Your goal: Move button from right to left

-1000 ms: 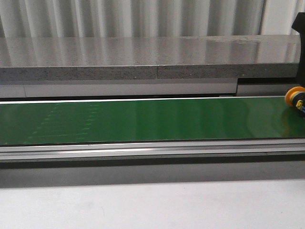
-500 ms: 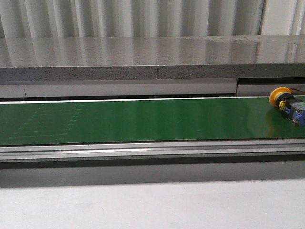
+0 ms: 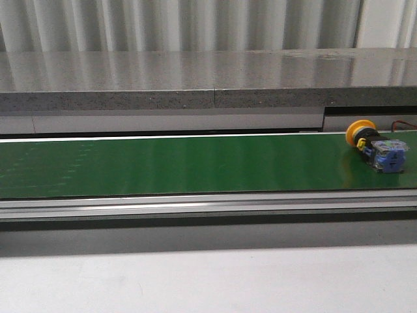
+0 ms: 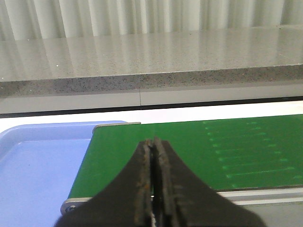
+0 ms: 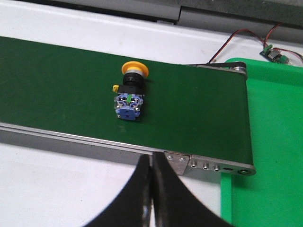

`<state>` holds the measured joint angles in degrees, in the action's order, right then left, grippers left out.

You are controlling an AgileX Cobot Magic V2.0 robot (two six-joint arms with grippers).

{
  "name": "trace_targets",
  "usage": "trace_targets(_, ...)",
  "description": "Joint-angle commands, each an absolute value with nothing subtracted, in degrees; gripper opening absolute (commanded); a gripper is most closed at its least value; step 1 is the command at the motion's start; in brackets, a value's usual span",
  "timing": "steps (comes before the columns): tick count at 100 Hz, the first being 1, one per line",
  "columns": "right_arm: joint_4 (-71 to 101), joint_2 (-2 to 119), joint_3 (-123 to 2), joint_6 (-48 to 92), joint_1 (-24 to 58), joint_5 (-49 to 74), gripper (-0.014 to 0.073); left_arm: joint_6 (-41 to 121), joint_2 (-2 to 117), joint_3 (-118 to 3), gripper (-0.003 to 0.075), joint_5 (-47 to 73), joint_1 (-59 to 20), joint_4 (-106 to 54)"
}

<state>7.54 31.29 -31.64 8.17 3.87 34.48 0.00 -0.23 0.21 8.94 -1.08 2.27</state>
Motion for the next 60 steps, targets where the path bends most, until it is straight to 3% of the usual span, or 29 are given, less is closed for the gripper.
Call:
trace_targets(1, 7.3, 27.6, -30.4, 8.7, 3.9, 28.4, -0.0067, 0.0, -2.1, 2.4, -0.0020, 4.6, -1.0, 2.0)
trace_targets(32, 7.3, 16.9, -21.5, 8.7, 3.9, 24.7, -0.0067, 0.0, -2.1, 2.4, -0.0020, 4.6, -1.0, 2.0)
trace_targets(60, 7.3, 15.6, -21.3, 8.7, 3.9, 22.9, -0.0067, 0.0, -2.1, 2.4, -0.0020, 4.6, -1.0, 2.0)
